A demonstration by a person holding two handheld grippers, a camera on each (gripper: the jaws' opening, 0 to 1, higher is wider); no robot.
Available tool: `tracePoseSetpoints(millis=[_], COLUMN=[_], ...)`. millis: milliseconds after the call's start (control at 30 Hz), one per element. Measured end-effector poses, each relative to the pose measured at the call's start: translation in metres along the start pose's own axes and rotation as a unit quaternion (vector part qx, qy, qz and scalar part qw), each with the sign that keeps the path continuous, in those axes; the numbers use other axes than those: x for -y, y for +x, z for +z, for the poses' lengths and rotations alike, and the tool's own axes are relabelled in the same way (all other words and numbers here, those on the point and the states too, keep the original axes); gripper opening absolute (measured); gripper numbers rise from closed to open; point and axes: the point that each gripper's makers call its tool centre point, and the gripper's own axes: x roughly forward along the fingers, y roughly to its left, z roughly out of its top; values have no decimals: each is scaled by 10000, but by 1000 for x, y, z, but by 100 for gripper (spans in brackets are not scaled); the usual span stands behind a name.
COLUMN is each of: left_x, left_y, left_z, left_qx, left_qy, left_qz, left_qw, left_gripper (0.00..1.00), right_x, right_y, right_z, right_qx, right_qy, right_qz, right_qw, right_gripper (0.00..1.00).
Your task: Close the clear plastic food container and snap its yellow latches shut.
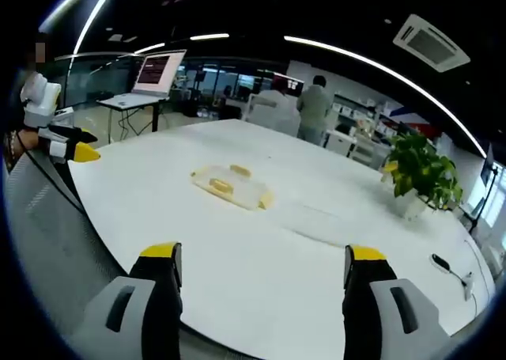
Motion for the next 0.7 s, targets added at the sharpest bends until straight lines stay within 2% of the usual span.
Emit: tracePoseSetpoints(millis=[700], left_x=[0], left_y=[0], left_z=[0], left_qx=[-2], left_qy=[22], left_qz=[14], left_qw=[10000], left_gripper=[55], right_x=[-1], right_y=[0], right_z=[-1], right_qx=[-39], right_qy=[-19], right_qz=[5], right_qw=[10000], right_gripper=[80])
